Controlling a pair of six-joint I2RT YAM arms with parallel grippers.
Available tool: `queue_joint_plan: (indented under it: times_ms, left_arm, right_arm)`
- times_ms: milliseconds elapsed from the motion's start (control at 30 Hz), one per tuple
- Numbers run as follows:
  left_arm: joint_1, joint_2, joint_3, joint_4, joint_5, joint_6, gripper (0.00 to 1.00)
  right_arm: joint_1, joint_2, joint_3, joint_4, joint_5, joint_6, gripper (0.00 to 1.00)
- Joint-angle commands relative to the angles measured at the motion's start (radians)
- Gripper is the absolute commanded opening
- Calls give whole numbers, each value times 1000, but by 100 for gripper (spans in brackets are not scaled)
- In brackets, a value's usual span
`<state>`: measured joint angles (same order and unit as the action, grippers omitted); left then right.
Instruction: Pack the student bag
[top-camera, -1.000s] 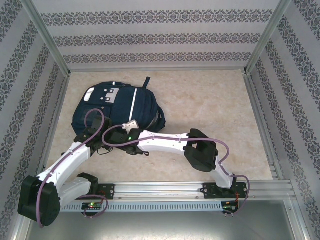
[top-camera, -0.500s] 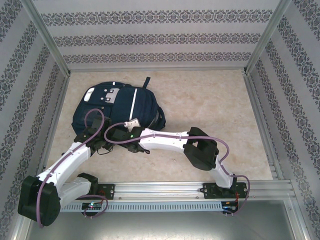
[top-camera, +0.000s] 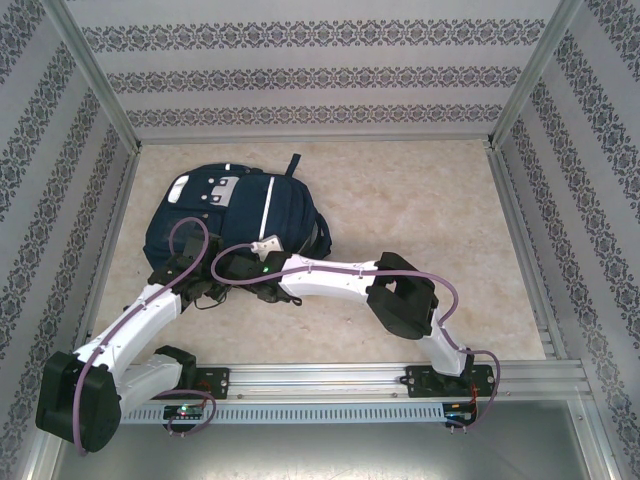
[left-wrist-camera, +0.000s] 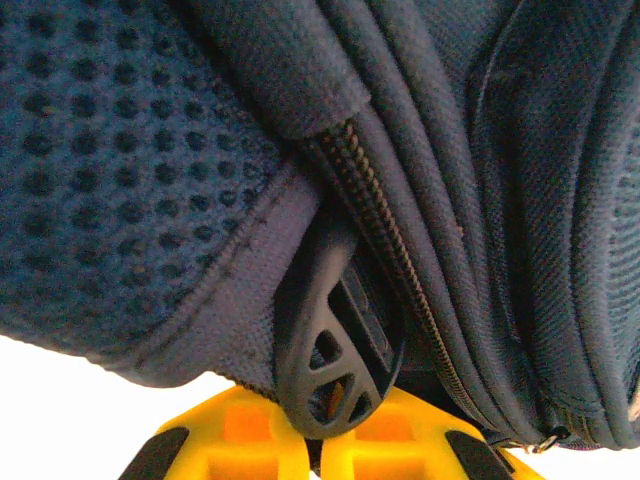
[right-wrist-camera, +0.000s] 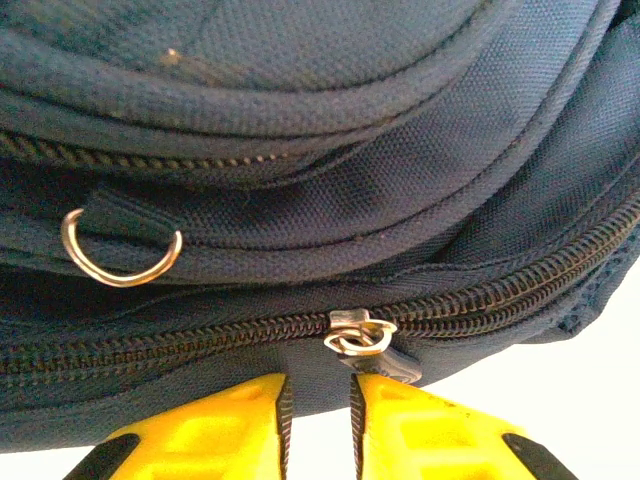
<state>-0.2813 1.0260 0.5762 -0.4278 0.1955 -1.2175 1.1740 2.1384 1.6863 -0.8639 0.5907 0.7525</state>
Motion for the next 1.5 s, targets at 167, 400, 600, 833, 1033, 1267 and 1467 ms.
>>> queue_joint_plan:
  times_ms: [167, 400, 600, 833, 1033, 1267, 1467]
  left_arm:
    - [-2, 1, 82, 13, 24, 1, 0]
    - [2, 26, 127, 9, 34, 24, 0]
    - [5, 28, 127, 9, 37, 21, 0]
    - [5, 32, 137, 5, 37, 24, 0]
    - [5, 29, 137, 1, 38, 20, 0]
    - [8, 28, 143, -6, 39, 23, 0]
    - [8, 26, 146, -6, 41, 21, 0]
  right_arm:
    - [35, -9, 26, -74, 144, -88, 28]
    - [35, 3, 24, -85, 180, -114, 30]
    - [30, -1, 24, -74, 180, -153, 31]
    - [28, 30, 45, -55, 153, -177, 32]
    - [19, 58, 58, -50, 126, -149, 34]
    - [-6, 53, 1, -26, 121, -133, 28]
    - [-20, 89, 5, -27, 128, -136, 23]
